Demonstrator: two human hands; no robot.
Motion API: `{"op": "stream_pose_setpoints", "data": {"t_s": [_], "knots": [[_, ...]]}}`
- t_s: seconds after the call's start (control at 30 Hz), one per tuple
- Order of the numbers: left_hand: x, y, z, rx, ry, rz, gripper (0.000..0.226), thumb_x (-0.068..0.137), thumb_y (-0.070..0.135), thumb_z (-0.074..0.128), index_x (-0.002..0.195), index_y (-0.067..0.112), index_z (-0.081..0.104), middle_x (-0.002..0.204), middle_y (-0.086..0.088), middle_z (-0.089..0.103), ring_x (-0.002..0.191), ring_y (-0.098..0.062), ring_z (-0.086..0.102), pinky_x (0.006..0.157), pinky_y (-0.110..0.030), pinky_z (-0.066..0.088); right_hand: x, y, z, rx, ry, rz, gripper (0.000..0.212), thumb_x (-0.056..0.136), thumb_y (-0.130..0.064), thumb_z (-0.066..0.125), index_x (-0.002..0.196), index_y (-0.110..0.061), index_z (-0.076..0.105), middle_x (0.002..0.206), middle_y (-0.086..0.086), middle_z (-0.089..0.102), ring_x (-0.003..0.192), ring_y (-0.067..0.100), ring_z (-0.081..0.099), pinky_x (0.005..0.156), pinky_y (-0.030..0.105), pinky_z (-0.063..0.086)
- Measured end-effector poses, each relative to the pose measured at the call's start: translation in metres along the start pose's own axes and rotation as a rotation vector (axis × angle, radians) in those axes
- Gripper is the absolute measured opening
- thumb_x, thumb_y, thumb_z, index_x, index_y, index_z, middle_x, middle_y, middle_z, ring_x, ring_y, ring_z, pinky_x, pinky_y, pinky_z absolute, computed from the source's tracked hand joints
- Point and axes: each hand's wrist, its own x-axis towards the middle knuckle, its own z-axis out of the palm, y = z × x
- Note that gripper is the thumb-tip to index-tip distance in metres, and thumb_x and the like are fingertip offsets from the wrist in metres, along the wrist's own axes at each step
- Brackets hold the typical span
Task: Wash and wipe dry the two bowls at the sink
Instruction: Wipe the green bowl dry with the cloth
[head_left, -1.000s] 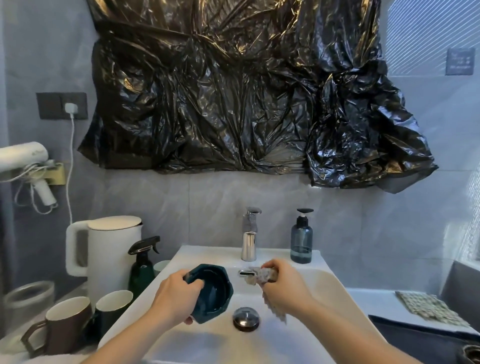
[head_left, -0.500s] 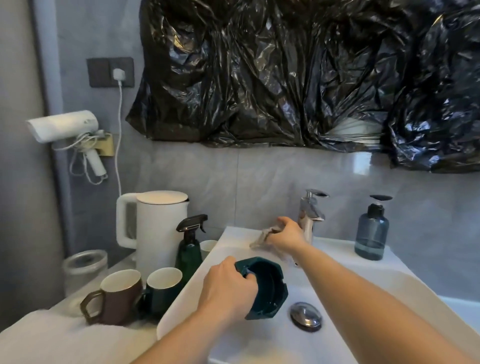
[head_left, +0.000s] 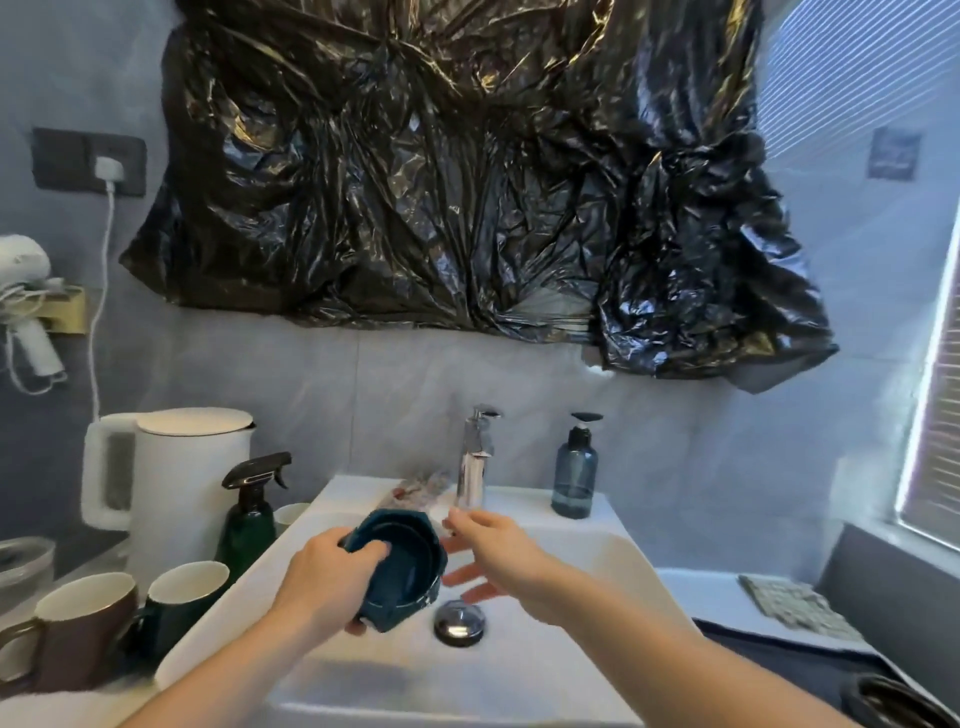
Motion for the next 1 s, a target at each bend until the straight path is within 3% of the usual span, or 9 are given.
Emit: {"op": "stream_pose_setpoints", "data": {"t_s": [0.13, 0.3, 0.43, 0.53, 0.67, 0.8, 0.93, 1.0], "knots": [[-0.037, 0.030, 0.027, -0.129, -0.102, -0.070, 0.017, 0.103, 0.028, 0.066, 0.103, 0.012, 0.067, 0.099, -0.016, 0.073, 0.074, -0.038, 0.073, 0.045, -0.032, 0.054, -0.064, -0.002, -0.029, 0.030, 0.032, -0.025, 0.025, 0.104, -0.035, 0.057, 0.124, -0.021, 0.061, 0.113, 0.000, 0.069, 0.075, 0.017, 0.072, 0.068, 0.029, 0.061], [-0.078, 0.063, 0.072, -0.242, -0.213, -0.147, 0.018, 0.101, 0.035, 0.064, 0.104, 0.017, 0.065, 0.108, -0.015, 0.073, 0.077, -0.036, 0.069, 0.044, -0.026, 0.048, -0.120, 0.009, -0.072, -0.060, 0.135, 0.043, 0.041, 0.100, -0.033, 0.063, 0.140, -0.024, 0.058, 0.136, 0.005, 0.065, 0.080, 0.023, 0.078, 0.075, 0.034, 0.065], [-0.102, 0.090, 0.112, -0.307, -0.303, -0.121, 0.022, 0.104, 0.038, 0.056, 0.110, 0.019, 0.067, 0.102, -0.011, 0.077, 0.066, -0.028, 0.070, 0.047, -0.025, 0.047, -0.152, 0.020, -0.107, -0.054, 0.180, -0.002, 0.025, 0.102, -0.028, 0.053, 0.115, -0.019, 0.072, 0.111, 0.004, 0.074, 0.066, 0.015, 0.074, 0.067, 0.028, 0.062], [-0.116, 0.107, 0.137, -0.315, -0.394, -0.074, 0.038, 0.105, 0.049, 0.048, 0.116, 0.022, 0.071, 0.104, -0.010, 0.079, 0.075, -0.027, 0.074, 0.051, -0.027, 0.052, -0.166, 0.036, -0.133, -0.008, 0.272, 0.025, 0.026, 0.101, -0.027, 0.053, 0.106, -0.014, 0.075, 0.102, 0.004, 0.075, 0.063, 0.016, 0.074, 0.062, 0.026, 0.060], [-0.122, 0.120, 0.165, -0.087, -0.434, 0.072, 0.059, 0.109, 0.062, 0.024, 0.117, 0.021, 0.067, 0.106, -0.010, 0.074, 0.077, -0.026, 0.074, 0.060, -0.034, 0.061, -0.172, 0.071, -0.167, 0.166, 0.413, 0.115, 0.029, 0.101, -0.027, 0.054, 0.100, -0.008, 0.075, 0.098, 0.012, 0.077, 0.077, 0.027, 0.078, 0.076, 0.041, 0.065], [-0.117, 0.096, 0.181, 0.405, -0.312, 0.314, 0.052, 0.101, 0.075, 0.029, 0.102, 0.034, 0.061, 0.100, 0.007, 0.070, 0.090, -0.017, 0.070, 0.088, -0.044, 0.059, -0.174, 0.107, -0.209, 0.323, 0.565, 0.170, 0.025, 0.101, -0.024, 0.056, 0.102, -0.005, 0.072, 0.097, 0.016, 0.077, 0.083, 0.031, 0.077, 0.075, 0.042, 0.065], [-0.114, 0.080, 0.188, 0.553, -0.341, 0.360, 0.053, 0.099, 0.077, 0.030, 0.084, 0.034, 0.058, 0.095, 0.007, 0.069, 0.096, -0.014, 0.066, 0.076, -0.037, 0.048, -0.169, 0.147, -0.246, 0.300, 0.675, 0.232, 0.020, 0.096, -0.022, 0.062, 0.097, -0.007, 0.076, 0.097, 0.015, 0.077, 0.082, 0.033, 0.078, 0.075, 0.049, 0.065], [-0.111, 0.079, 0.190, 0.549, -0.353, 0.364, 0.052, 0.101, 0.074, 0.033, 0.082, 0.033, 0.058, 0.094, 0.006, 0.070, 0.096, -0.015, 0.067, 0.078, -0.037, 0.050, -0.165, 0.164, -0.255, 0.244, 0.712, 0.272, 0.016, 0.095, -0.021, 0.063, 0.097, -0.010, 0.074, 0.100, 0.015, 0.075, 0.083, 0.033, 0.077, 0.070, 0.048, 0.066]]}}
